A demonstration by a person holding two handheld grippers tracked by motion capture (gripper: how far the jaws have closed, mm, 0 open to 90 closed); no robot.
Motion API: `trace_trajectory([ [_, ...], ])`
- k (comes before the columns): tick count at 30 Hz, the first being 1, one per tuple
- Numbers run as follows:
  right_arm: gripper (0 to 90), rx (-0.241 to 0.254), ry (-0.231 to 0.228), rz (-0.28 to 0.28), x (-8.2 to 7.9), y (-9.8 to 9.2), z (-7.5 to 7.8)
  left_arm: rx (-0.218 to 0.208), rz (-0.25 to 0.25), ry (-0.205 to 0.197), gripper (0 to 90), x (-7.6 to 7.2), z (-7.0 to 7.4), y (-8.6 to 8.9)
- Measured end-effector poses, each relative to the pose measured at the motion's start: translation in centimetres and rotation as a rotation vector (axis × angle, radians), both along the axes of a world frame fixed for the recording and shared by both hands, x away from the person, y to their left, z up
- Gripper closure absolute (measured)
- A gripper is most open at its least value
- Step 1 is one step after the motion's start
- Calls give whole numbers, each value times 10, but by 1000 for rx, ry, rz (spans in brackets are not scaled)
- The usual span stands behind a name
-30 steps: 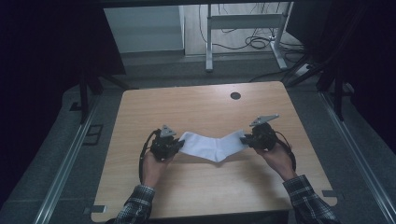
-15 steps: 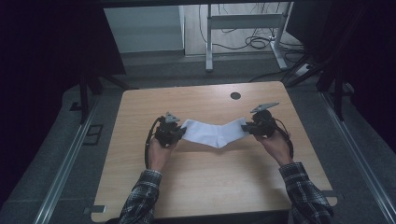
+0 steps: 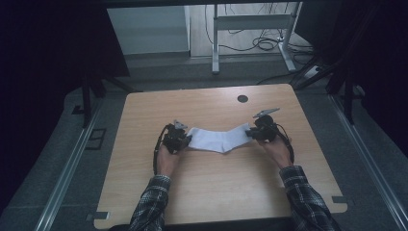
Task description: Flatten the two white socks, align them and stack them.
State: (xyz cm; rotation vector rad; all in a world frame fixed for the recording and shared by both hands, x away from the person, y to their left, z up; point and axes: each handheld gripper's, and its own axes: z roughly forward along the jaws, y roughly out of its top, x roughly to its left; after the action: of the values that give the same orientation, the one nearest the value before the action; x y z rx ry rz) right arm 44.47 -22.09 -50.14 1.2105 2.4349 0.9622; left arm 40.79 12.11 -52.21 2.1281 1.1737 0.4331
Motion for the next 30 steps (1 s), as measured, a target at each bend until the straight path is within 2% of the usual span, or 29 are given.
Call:
trace_trajectory([
  [4,731,-21,5,-3,1,0,-12,7,2,9,794,1,-7,-2],
  [7,711,-32,13,-7,2,-1,-19,31,6,15,767,1,-11,-4],
  [11,672,-17,-2,-21,2,-3,-24,11,36,8,688,2,-13,-1],
  [13,647,-21,-9,-24,1,-4,-23,20,46,1,629,2,-12,-1],
  [16,594,-24,-13,-25,1,-4,-21,7,56,-12,569,1,-11,0],
  [20,526,-15,-28,-37,-1,-7,-17,0,35,-29,549,-1,-6,-1],
  [30,421,19,-39,-15,-9,-6,-9,-61,33,-30,393,-6,4,-1],
])
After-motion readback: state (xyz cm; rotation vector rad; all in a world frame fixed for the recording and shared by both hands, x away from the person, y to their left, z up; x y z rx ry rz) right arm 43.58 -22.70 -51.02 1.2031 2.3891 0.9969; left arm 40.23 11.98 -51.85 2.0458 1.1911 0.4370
